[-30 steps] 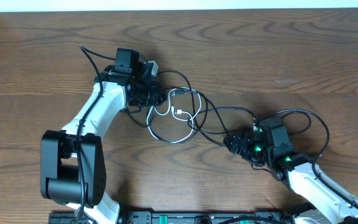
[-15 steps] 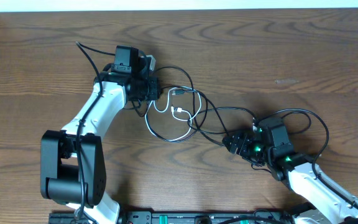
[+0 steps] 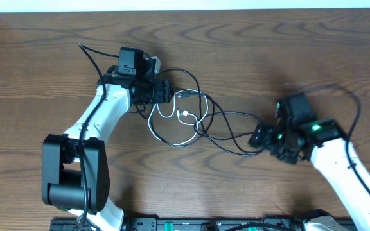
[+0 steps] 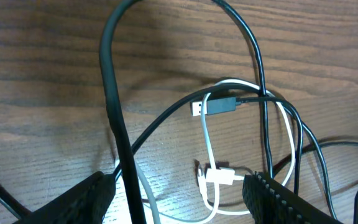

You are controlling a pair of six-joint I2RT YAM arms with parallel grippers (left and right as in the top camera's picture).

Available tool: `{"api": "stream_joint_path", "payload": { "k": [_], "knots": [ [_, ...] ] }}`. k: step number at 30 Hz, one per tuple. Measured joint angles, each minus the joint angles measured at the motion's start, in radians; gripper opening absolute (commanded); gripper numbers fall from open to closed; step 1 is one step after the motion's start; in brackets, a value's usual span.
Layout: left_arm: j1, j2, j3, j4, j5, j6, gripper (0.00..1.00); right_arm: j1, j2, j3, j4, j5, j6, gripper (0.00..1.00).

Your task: Untangle cables

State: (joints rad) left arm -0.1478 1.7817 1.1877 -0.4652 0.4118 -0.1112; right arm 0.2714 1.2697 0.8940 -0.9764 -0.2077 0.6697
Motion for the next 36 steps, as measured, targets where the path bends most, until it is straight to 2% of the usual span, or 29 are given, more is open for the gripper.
{"api": "stream_joint_path", "payload": {
  "k": [3, 9, 13, 15, 17, 26, 36],
  "knots": [
    [0.000, 0.000, 0.000, 0.000, 0.000, 0.000, 0.71, 0.000, -0.003, 0.085, -0.040, 0.124, -0.008, 0.86],
    [0.000, 0.000, 0.000, 0.000, 0.000, 0.000, 0.71, -0.032, 0.027, 0.092, -0.053, 0.309, 0.013, 0.90],
    [0.000, 0.000, 0.000, 0.000, 0.000, 0.000, 0.71, -0.086, 0.104, 0.092, -0.050, 0.361, 0.021, 0.93],
    [0.000, 0.000, 0.000, 0.000, 0.000, 0.000, 0.72, -0.109, 0.153, 0.091, -0.038, 0.376, 0.028, 0.99],
    [0.000, 0.000, 0.000, 0.000, 0.000, 0.000, 0.72, -0.122, 0.199, 0.091, -0.016, 0.382, 0.030, 0.99],
    [0.000, 0.000, 0.000, 0.000, 0.000, 0.000, 0.72, -0.122, 0.358, 0.089, 0.139, 0.328, 0.030, 0.99],
    [0.000, 0.000, 0.000, 0.000, 0.000, 0.000, 0.72, -0.118, 0.494, 0.100, 0.374, 0.047, -0.076, 0.99]
  ]
}}
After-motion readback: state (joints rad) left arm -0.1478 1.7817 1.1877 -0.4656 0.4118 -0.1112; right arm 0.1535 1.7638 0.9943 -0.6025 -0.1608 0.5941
